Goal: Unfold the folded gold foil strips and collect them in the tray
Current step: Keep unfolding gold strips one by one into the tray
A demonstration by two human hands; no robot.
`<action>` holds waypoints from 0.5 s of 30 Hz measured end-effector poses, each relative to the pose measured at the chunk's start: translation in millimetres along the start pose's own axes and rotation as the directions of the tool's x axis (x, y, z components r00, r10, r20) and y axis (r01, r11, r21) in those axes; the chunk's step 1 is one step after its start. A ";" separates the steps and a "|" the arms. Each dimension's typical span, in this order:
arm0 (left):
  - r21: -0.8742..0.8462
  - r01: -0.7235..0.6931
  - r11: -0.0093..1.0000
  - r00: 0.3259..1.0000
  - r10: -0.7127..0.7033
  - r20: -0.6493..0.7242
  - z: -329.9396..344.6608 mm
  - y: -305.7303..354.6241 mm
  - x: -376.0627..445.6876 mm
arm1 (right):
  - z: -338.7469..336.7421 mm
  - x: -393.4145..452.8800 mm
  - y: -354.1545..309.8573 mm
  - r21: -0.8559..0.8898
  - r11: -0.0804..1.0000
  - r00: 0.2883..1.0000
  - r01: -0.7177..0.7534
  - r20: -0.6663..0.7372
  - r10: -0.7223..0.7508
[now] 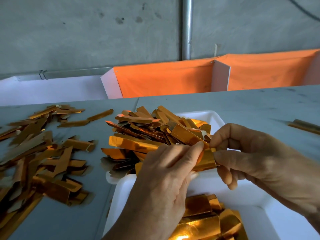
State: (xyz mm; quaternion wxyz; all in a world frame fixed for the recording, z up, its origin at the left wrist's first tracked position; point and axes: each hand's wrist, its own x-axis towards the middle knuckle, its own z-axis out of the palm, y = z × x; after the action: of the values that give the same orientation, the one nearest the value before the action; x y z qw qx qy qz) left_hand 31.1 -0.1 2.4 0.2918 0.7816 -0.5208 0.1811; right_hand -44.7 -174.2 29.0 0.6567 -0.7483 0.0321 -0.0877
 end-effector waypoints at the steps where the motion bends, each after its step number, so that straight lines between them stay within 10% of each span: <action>1: 0.031 -0.013 0.999 1.000 0.012 0.004 0.8 0.3 0.3 | -0.1 0.8 1.2 -0.036 0.999 1.000 0.007 -0.013 -0.008; 15: 0.021 -0.014 1.000 1.000 0.014 0.020 5.9 1.2 -0.7 | -5.9 2.6 7.1 -0.053 0.997 0.998 0.060 0.038 -0.058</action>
State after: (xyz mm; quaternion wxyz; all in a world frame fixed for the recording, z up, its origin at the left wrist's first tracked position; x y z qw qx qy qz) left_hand 29.6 -3.8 -2.3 0.2772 0.7826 -0.5273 0.1808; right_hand -42.7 -181.4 22.9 0.6339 -0.7679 0.0006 -0.0926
